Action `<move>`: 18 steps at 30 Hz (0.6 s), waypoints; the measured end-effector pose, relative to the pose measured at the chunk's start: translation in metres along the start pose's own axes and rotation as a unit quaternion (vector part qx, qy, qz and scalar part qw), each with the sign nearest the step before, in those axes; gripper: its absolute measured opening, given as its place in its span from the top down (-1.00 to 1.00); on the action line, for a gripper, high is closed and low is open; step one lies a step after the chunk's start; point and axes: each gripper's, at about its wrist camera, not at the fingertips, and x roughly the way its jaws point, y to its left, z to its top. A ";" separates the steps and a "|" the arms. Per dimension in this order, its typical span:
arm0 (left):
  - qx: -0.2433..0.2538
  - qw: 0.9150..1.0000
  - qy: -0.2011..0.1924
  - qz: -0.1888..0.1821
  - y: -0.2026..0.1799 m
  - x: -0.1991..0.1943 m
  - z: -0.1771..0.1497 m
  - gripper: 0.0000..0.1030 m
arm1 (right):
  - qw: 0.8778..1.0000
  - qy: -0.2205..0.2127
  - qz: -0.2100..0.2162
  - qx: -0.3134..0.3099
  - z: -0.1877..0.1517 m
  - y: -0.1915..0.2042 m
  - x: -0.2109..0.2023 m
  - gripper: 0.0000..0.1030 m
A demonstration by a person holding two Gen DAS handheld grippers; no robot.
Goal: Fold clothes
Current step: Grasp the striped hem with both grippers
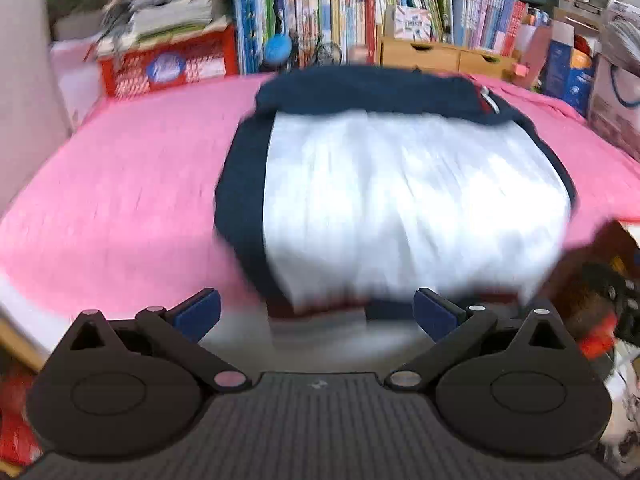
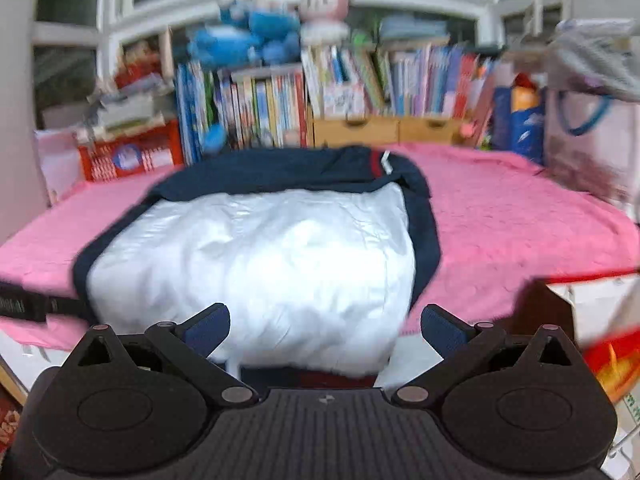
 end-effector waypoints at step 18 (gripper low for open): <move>0.076 0.997 0.006 -0.004 -0.029 -0.012 -0.042 -1.00 | 0.999 -0.003 0.037 -0.028 -0.048 0.019 -0.032 -1.00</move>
